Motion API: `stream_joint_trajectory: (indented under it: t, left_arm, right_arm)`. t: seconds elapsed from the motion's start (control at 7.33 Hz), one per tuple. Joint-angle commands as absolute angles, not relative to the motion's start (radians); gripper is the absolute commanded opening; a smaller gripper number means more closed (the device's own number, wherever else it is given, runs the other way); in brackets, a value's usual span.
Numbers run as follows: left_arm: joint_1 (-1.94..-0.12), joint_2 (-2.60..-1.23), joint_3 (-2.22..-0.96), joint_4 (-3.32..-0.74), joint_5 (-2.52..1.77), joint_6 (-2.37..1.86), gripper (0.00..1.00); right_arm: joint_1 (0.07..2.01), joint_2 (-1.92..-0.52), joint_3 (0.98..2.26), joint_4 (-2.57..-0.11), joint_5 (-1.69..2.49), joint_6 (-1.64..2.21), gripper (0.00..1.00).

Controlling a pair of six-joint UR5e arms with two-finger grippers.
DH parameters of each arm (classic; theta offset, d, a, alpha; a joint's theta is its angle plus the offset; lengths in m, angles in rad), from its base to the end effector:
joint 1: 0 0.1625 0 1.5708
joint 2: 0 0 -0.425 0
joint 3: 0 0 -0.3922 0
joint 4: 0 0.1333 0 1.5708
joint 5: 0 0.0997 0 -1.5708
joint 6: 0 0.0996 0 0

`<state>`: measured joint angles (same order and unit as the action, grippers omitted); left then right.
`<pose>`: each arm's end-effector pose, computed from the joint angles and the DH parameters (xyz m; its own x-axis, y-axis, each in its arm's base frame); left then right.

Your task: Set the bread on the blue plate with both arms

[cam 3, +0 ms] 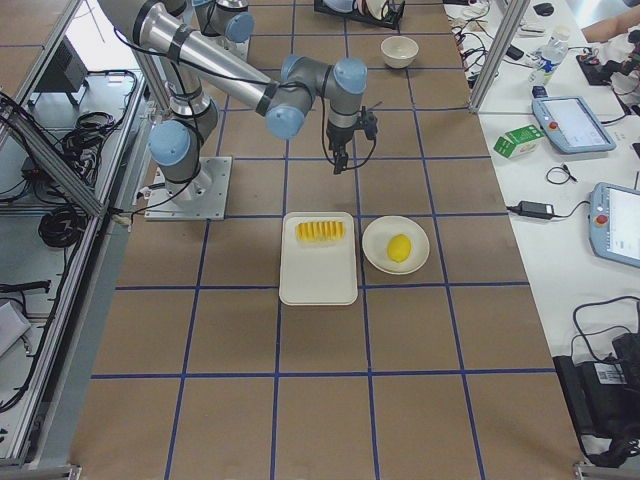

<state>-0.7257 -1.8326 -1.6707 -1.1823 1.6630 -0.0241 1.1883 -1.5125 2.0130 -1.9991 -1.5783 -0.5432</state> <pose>0.3508 -0.4772 0.3378 -0.6408 -0.7623 -0.0914 -0.7634 0.6452 -0.0290 -0.0491 -0.4773 0.2920 -0.9868 -0.1592 -0.0309 -0.1609 0.9848 0.0656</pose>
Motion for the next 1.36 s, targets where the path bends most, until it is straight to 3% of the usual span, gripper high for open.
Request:
stream_joint_trajectory:
  t: [0.0, 0.41, 0.55, 0.82, 0.95, 1.09, 1.23]
  left_arm:
    - [-0.689, -1.897, -1.744, -1.059, 1.663, -0.026, 1.0]
    - [-0.687, -1.953, -1.749, -1.02, 1.634, -0.026, 0.99]
    - [-0.687, -1.953, -1.747, -1.023, 1.629, -0.028, 0.62]
    - [-0.684, -1.953, -1.749, -1.032, 1.628, -0.048, 0.29]
    - [-0.683, -1.953, -1.75, -1.035, 1.629, -0.048, 0.26]
    - [-0.678, -1.948, -1.746, -1.069, 1.629, -0.041, 0.1]
    - [-0.677, -1.942, -1.746, -1.081, 1.632, -0.031, 0.0]
  right_arm:
    - [1.071, -1.484, 2.089, -2.116, -1.644, -0.675, 1.0]
    - [0.99, -1.378, 2.106, -2.227, -1.677, -0.773, 1.0]
    - [0.971, -1.346, 2.1, -2.247, -1.677, -0.834, 1.0]
    - [0.968, -1.299, 2.103, -2.328, -1.677, -0.847, 1.0]
    - [0.968, -1.298, 2.106, -2.326, -1.675, -0.848, 1.0]
    - [0.968, -1.302, 2.105, -2.307, -1.677, -0.845, 0.78]
    - [0.968, -1.311, 2.103, -2.295, -1.677, -0.847, 0.41]
